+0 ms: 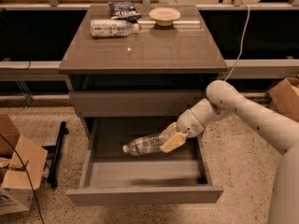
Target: Pick water bottle from middle drawer and place on counter
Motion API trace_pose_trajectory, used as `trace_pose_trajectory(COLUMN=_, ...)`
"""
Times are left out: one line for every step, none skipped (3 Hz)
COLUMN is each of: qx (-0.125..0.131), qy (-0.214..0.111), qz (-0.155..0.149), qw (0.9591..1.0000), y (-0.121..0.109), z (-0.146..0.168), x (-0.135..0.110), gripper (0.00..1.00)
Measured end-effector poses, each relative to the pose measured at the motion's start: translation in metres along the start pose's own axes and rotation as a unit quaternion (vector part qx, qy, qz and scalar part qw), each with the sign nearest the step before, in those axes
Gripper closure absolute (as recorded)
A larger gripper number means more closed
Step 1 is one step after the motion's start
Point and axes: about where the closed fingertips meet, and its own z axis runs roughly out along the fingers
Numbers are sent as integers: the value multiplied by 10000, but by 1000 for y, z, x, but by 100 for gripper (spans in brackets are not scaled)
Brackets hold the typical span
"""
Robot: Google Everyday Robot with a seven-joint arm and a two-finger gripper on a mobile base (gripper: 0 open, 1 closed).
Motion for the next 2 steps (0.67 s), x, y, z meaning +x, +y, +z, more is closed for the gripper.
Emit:
trace_pose_trajectory(qx=0, qy=-1, qz=-1, qw=10000, y=0, z=0, x=0, gripper=100)
trace_pose_trajectory(qx=-11, qy=-198, qz=-85, qw=9998, y=-11, z=26, x=11, gripper=100)
